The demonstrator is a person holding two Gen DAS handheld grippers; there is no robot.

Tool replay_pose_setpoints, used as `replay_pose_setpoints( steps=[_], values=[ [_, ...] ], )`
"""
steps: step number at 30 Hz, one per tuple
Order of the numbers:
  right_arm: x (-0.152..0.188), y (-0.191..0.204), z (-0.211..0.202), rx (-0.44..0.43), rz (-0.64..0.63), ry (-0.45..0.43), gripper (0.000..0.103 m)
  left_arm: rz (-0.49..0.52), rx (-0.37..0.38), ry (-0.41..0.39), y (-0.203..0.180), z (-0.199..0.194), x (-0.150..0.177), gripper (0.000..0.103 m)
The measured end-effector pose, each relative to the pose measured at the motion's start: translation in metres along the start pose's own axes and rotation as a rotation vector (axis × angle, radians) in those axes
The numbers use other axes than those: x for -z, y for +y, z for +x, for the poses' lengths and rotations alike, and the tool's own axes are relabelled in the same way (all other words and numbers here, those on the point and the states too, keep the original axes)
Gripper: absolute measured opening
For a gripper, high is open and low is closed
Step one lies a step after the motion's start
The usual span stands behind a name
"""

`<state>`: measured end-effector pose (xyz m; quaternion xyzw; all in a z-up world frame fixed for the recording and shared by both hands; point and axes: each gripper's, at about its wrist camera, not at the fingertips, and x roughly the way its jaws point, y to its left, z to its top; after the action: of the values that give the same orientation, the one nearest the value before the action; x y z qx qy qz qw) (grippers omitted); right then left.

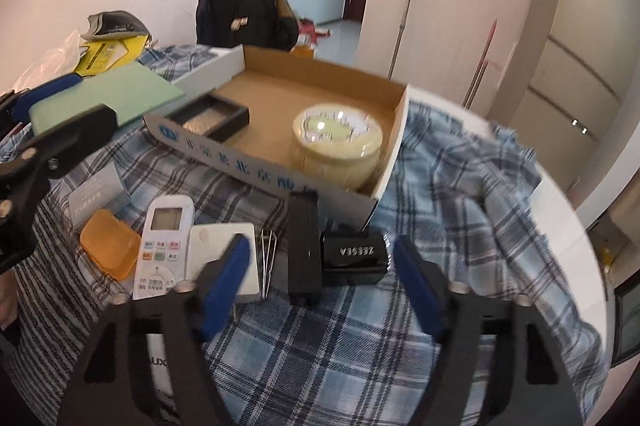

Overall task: Organize rigid objects
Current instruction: 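Lift the green pad with the left gripper while the right gripper grasps a black rectangular item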

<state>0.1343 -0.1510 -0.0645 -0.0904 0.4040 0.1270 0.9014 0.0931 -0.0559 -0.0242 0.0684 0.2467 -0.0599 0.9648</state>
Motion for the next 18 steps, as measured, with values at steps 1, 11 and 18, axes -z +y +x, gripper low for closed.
replay_pose_setpoints(
  steps=[1, 11, 18],
  values=[
    [0.001, -0.001, 0.004, -0.012, 0.006, 0.018, 0.052, 0.001, -0.001, -0.004, 0.0, 0.0, 0.0, 0.072],
    [0.003, 0.003, 0.004, -0.049, -0.013, 0.02, 0.017, 0.028, 0.016, -0.033, -0.006, -0.008, 0.001, 0.072],
    [-0.001, -0.016, -0.017, -0.113, 0.093, -0.07, 0.017, -0.014, 0.008, -0.01, 0.002, -0.003, 0.0, 0.072]
  ],
)
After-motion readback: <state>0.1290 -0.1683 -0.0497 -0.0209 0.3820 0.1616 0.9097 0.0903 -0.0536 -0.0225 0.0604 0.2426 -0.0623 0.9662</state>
